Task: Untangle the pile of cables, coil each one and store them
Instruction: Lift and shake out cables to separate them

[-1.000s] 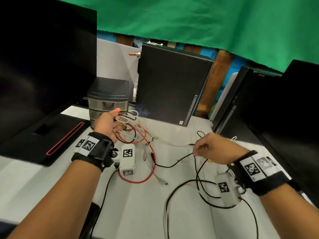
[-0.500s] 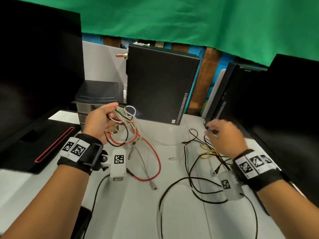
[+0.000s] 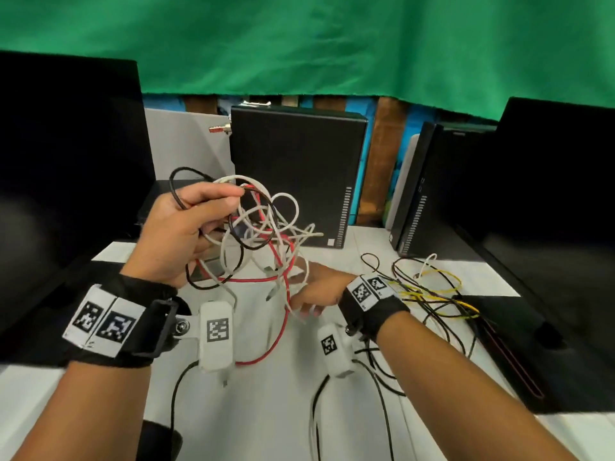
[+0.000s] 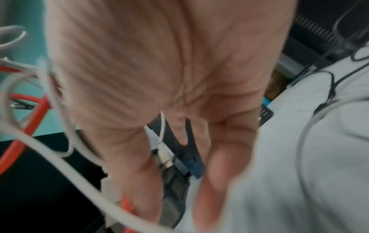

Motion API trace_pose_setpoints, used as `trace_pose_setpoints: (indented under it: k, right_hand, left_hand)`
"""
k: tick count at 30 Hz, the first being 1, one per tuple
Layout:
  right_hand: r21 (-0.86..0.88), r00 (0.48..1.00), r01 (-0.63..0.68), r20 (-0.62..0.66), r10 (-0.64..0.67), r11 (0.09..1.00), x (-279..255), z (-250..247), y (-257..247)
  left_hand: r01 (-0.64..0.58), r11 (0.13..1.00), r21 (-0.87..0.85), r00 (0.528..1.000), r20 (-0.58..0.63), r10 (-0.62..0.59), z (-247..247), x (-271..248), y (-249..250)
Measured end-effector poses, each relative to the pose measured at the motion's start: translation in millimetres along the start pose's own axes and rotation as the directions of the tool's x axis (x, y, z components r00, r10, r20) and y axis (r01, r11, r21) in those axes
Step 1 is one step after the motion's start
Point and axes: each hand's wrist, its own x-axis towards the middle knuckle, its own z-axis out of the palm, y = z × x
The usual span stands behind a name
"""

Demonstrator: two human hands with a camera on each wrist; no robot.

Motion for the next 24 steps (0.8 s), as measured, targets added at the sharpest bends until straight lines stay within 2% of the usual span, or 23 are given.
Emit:
trace_pose_setpoints:
  k: [2, 5, 7, 9, 11, 13, 15, 17, 19, 21, 23, 24]
  right_hand:
    - [0.031, 0.995, -0.036, 0.098, 0.032, 0.999, -5, 5, -4]
    - [0.098, 0.989, -0.092, 0.122, 0.080, 0.991, -16, -8, -5]
    - [0.167, 0.968, -0.102, 0.245, 0.059, 0.981, -29, -15, -8]
    - [0.122, 0.922, -0.079, 0.386, 0.026, 0.989, -42, -6, -15]
    - [0.023, 0.903, -0.044, 0.428, 0.030, 0.999, -51, 17, -17]
    - [0.021, 0.927, -0.005, 0.376, -0.003, 1.000, -55, 38, -20]
    - [0.150, 0.955, 0.002, 0.294, -0.046, 0.989, -52, 47, -26]
    - [0.252, 0.986, -0.011, 0.165, -0.032, 0.968, -51, 47, -36]
    - [0.249, 1.000, 0.007, -0.003, -0.006, 0.968, -50, 43, -44]
    - [0.167, 0.990, 0.073, -0.134, -0.050, 0.983, -49, 43, -42]
    - [-0.072, 0.965, 0.165, -0.196, -0.176, 0.984, -54, 42, -28]
    - [-0.225, 0.961, 0.183, -0.162, -0.222, 0.957, -62, 41, -19]
  left_hand:
    - [-0.033, 0.999, -0.009, 0.998, -0.055, 0.033, 2, -1, 3]
    - [-0.056, 0.998, -0.040, 0.995, -0.087, 0.052, 8, -4, 8]
    - [-0.075, 0.995, -0.064, 0.993, -0.095, 0.069, 11, -5, 11]
    - [-0.107, 0.990, -0.096, 0.987, -0.130, 0.094, 14, -5, 12]
    - [-0.132, 0.984, -0.121, 0.980, -0.168, 0.111, 15, -5, 14]
    - [-0.153, 0.980, -0.125, 0.973, -0.192, 0.128, 15, -6, 17]
    - [-0.168, 0.980, -0.106, 0.969, -0.200, 0.145, 14, -8, 20]
    - [-0.176, 0.980, -0.091, 0.966, -0.205, 0.154, 14, -10, 21]
    - [-0.180, 0.979, -0.093, 0.965, -0.211, 0.157, 15, -11, 21]
    - [-0.184, 0.977, -0.109, 0.964, -0.216, 0.158, 17, -10, 21]
    - [-0.197, 0.971, -0.133, 0.958, -0.238, 0.161, 20, -11, 22]
    - [-0.202, 0.969, -0.143, 0.955, -0.246, 0.163, 22, -11, 22]
